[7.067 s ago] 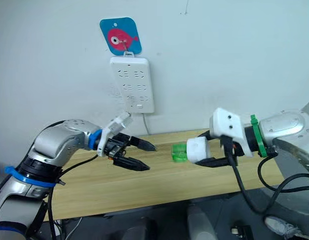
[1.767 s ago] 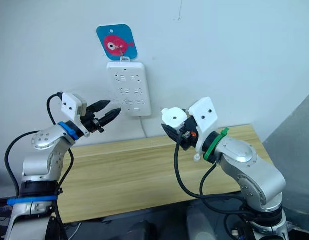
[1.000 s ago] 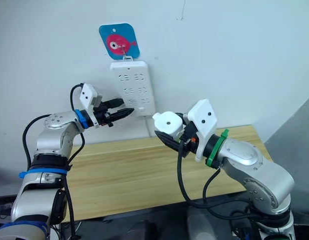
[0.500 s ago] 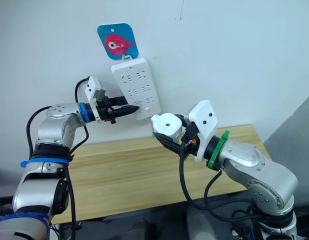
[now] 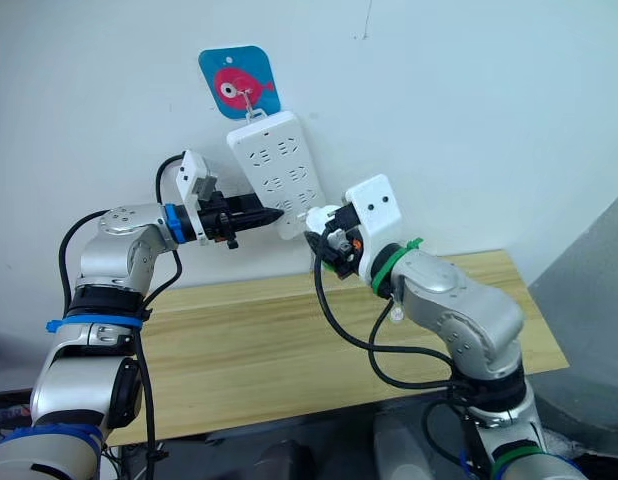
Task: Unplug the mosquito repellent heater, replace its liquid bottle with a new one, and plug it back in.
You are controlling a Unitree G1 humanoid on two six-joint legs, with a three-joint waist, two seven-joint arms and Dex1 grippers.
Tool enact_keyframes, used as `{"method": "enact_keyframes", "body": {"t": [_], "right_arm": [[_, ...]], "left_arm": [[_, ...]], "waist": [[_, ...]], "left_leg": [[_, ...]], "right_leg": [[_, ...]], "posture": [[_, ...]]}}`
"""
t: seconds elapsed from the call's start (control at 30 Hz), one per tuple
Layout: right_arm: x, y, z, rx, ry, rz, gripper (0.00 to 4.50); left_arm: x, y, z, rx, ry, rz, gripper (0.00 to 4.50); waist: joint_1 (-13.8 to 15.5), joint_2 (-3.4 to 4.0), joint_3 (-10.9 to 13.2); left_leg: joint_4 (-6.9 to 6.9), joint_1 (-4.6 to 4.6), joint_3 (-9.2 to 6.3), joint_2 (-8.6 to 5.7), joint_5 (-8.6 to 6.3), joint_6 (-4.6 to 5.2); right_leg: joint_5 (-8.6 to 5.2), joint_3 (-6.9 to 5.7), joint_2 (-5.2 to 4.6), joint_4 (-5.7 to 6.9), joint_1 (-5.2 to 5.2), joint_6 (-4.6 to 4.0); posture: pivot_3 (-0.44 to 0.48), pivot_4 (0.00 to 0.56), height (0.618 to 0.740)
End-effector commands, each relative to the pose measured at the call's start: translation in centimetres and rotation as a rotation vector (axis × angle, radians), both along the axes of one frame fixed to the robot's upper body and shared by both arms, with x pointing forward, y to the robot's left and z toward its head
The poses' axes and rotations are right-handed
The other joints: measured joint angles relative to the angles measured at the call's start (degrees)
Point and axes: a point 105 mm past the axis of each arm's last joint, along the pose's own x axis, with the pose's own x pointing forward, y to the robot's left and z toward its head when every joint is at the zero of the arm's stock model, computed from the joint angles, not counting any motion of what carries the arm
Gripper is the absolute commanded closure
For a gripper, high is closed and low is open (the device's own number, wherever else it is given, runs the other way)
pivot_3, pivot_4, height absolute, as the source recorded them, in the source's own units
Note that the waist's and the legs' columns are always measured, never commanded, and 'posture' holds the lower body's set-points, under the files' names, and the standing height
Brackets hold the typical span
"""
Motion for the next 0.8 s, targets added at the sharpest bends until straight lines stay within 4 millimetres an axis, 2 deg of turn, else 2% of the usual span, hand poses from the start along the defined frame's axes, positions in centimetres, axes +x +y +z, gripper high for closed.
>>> {"method": "enact_keyframes", "body": {"t": [0.03,0.3,0.8], "right_arm": [[0.2,0.7,1.9,0.04,-0.078,0.002,1.49],[0.2,2.0,2.0,0.062,-0.089,0.038,1.49],[1.2,2.3,1.9,0.041,-0.13,0.038,1.49]], "left_arm": [[-0.3,-0.3,0.9,0.006,-0.036,-0.006,3.21],[-0.4,-0.3,0.6,0.008,-0.03,-0.002,3.21],[-0.5,-0.2,0.6,0.007,-0.022,-0.005,3.21]], "waist": [[0.0,0.0,0.0],[-0.05,0.0,0.0],[-0.11,0.0,0.0]], "left_leg": [[0.0,0.0,-0.01,0.0,0.0,0.0],[0.0,0.0,-0.01,0.0,0.0,0.0],[0.0,0.01,-0.01,0.0,0.0,0.0]], "right_leg": [[0.0,0.0,0.0,0.0,0.0,0.0],[0.0,-0.01,-0.03,0.02,-0.01,0.0],[0.01,-0.02,-0.04,0.03,-0.02,-0.01]], "posture": [[-0.233,0.154,0.73],[-0.228,0.155,0.73],[-0.223,0.156,0.73]]}}
